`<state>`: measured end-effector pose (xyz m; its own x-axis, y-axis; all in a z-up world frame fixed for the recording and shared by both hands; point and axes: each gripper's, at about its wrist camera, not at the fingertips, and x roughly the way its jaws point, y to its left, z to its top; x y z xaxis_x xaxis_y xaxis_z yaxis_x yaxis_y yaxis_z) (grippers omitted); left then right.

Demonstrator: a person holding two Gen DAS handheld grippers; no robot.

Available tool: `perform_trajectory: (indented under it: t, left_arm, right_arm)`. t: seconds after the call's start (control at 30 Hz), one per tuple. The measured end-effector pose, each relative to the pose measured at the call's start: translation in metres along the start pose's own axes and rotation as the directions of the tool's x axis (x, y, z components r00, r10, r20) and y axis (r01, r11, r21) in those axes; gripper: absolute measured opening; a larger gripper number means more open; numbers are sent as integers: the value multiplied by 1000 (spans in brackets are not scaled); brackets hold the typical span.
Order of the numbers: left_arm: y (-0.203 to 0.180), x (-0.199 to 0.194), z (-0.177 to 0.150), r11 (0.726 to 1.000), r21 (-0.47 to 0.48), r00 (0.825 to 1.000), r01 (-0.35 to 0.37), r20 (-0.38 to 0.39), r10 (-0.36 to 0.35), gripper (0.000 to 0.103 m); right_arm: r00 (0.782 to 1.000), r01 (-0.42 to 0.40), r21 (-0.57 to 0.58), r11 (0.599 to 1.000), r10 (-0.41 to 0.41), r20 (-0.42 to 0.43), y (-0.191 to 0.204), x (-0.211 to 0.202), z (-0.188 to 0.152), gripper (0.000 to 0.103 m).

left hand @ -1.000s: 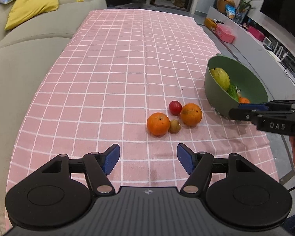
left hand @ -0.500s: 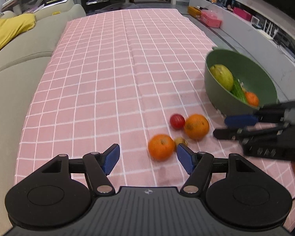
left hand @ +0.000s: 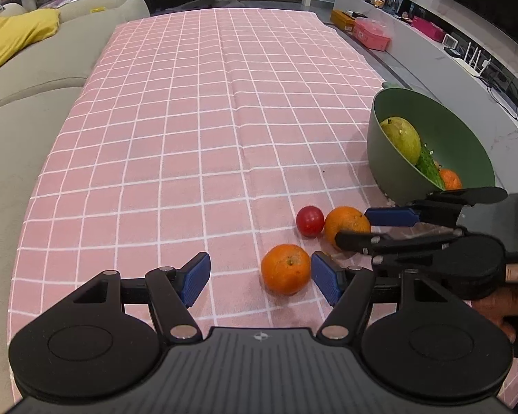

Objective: Organize fruits
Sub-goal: 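Grasp an orange with the right tool while the left tool grasps the small red fruit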

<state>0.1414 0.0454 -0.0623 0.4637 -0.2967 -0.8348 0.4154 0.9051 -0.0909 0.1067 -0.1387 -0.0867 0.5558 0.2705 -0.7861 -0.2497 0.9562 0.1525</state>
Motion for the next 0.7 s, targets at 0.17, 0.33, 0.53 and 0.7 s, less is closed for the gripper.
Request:
perform_trajectory:
  t: [0.17,0.33,0.53,0.7]
  left_arm:
    - [2,4,10,1000,-21,1000,21,9,-21,78]
    - [-2,8,16,999,-25,999,30,12,-30,78]
    - [-11,22,23,999,1,999,35,-9,-35,78]
    - [-23,43,31,998,48,998,51,-42,-49,74]
  right_arm:
    - [1000,10,-51,999,-10,-3,7,4,-2,41]
    - [1000,16,-59,998,-16,-7,12,9,-1,43]
    - [1000,-3,-6,1000,3,-13,5,9,-3,41]
    - [998,7,37,999,-4,-66,-6,-6,-10,41]
